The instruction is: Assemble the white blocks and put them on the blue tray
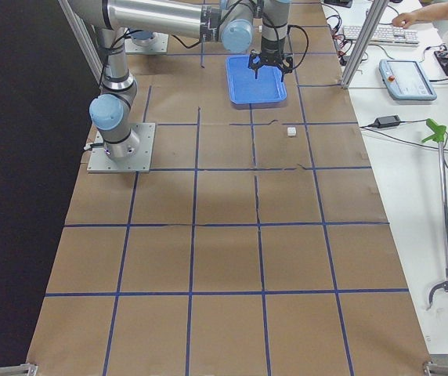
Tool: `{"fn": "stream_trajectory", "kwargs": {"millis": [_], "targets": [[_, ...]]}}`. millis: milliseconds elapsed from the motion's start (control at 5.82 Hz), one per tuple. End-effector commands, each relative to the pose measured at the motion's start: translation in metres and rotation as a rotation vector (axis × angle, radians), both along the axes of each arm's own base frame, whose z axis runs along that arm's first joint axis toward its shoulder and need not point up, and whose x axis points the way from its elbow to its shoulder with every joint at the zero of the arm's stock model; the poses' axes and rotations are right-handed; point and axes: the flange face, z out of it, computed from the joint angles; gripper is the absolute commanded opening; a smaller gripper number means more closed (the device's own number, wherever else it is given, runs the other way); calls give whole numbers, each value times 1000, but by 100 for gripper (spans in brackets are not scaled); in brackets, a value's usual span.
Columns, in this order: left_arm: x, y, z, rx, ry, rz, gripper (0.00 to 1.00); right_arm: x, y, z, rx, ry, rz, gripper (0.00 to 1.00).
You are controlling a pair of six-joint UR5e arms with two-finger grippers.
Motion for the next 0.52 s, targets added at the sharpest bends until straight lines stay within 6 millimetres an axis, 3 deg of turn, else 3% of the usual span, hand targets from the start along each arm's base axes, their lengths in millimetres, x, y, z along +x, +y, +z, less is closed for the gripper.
{"fn": "stream_trajectory", "kwargs": {"millis": [0, 172, 343], "targets": [[15, -11, -58, 23, 6, -39, 99, -9, -70, -13, -19, 13, 182, 99], [32, -3, -92, -3, 3, -55, 99, -22, -101, -26, -14, 4, 196, 99], [33, 1, -110, -23, -3, -63, 99, -28, -128, -35, -34, -22, 236, 99]]}}
